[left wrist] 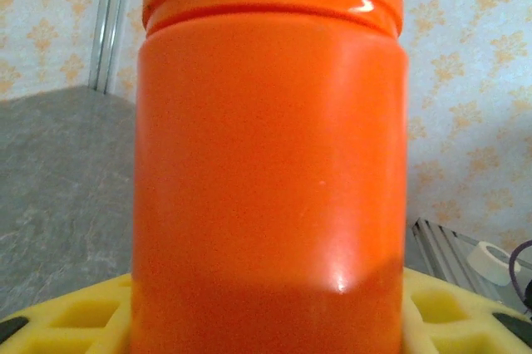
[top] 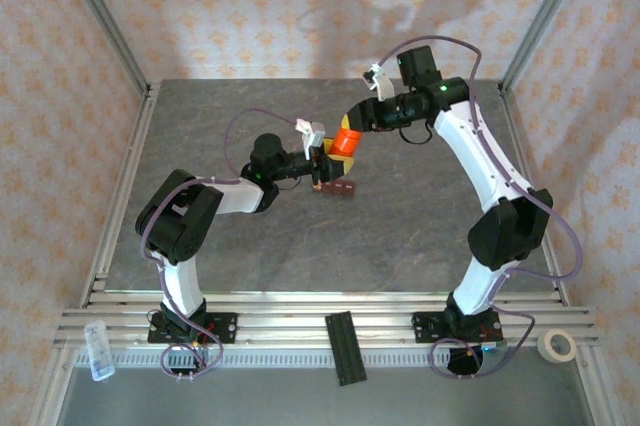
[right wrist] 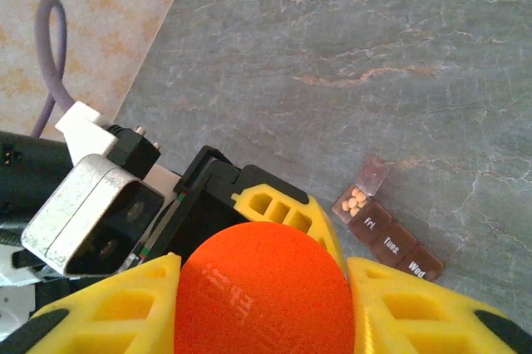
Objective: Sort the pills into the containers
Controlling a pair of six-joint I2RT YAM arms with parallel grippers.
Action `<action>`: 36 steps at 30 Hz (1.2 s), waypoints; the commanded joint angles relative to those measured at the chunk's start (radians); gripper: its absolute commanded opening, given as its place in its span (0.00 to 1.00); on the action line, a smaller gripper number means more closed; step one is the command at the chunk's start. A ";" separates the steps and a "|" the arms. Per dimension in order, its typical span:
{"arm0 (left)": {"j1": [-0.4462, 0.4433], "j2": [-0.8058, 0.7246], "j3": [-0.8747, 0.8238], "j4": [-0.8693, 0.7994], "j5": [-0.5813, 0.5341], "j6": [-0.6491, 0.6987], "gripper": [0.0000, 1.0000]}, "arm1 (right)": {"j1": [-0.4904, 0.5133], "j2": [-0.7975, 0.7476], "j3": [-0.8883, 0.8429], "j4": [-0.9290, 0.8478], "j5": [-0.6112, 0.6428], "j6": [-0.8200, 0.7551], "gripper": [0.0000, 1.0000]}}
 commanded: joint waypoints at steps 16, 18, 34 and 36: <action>-0.082 -0.122 -0.074 0.006 -0.416 0.257 0.00 | 0.183 -0.092 -0.316 0.341 0.384 0.537 0.34; -0.081 -0.121 -0.074 -0.004 -0.412 0.262 0.00 | 0.176 -0.085 -0.267 0.303 0.385 0.513 0.36; -0.022 -0.084 -0.021 0.007 -0.138 0.143 0.00 | 0.009 -0.157 -0.073 0.144 0.133 0.123 0.74; -0.014 -0.076 -0.013 0.026 -0.101 0.106 0.00 | 0.000 -0.149 -0.062 0.106 0.070 0.045 0.74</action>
